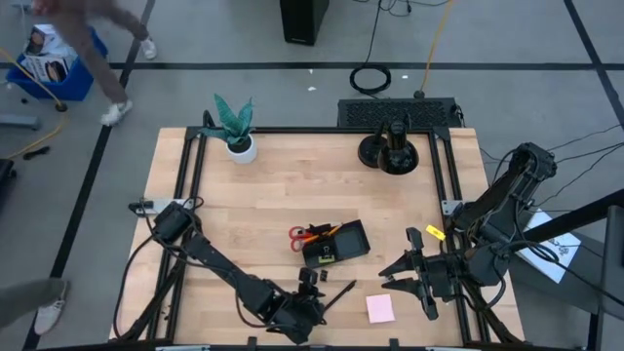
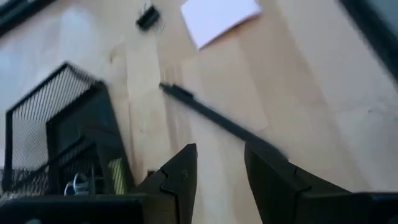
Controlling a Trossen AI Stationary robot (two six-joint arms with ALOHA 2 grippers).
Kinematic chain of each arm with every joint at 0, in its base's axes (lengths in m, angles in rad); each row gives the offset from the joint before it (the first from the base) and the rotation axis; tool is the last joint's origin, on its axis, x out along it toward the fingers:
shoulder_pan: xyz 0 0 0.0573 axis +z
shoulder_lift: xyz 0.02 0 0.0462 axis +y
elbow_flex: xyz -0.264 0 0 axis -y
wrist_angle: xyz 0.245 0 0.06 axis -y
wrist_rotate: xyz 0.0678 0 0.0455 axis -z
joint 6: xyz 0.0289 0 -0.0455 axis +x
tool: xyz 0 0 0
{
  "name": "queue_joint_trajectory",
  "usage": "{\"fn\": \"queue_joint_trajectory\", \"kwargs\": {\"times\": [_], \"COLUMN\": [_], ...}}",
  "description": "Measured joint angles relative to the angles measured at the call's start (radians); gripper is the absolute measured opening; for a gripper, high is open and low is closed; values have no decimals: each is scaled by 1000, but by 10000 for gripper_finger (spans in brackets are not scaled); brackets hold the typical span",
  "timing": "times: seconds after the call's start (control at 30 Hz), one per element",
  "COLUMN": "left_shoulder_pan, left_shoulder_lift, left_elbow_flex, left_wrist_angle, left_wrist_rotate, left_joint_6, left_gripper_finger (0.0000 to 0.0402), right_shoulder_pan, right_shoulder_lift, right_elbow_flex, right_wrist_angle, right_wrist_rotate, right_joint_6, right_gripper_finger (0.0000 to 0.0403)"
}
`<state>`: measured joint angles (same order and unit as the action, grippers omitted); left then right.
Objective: Pick and place office supplies into organizer
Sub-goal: Put the left black binder clip into the black desk organizer
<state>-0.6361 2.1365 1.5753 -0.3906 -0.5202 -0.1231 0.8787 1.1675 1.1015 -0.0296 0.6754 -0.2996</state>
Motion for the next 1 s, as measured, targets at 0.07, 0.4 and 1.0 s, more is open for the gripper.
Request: {"fn": "queue_joint_trajectory", "kwargs": {"times": [0.07,0.4,1.0], "left_shoulder_pan": [-1,-11,58], "left_shoulder_lift": [0,6,68], "left_elbow_flex": [0,-1,-1], "left_wrist_angle": [13,0,-59], "left_wrist_rotate": [2,-17,60], "left_joint_6": [13,31,67], "left_gripper_finger": [140,140,140], "right_shoulder_pan": [0,0,0], "right_shoulder_lift": [0,0,0], "right_elbow_flex": [0,0,0], "right_wrist_angle": [0,2,3], "right_wrist_rotate": [0,0,0], "right_joint_6": [0,0,0], "right_gripper_finger": [100,100,100]}}
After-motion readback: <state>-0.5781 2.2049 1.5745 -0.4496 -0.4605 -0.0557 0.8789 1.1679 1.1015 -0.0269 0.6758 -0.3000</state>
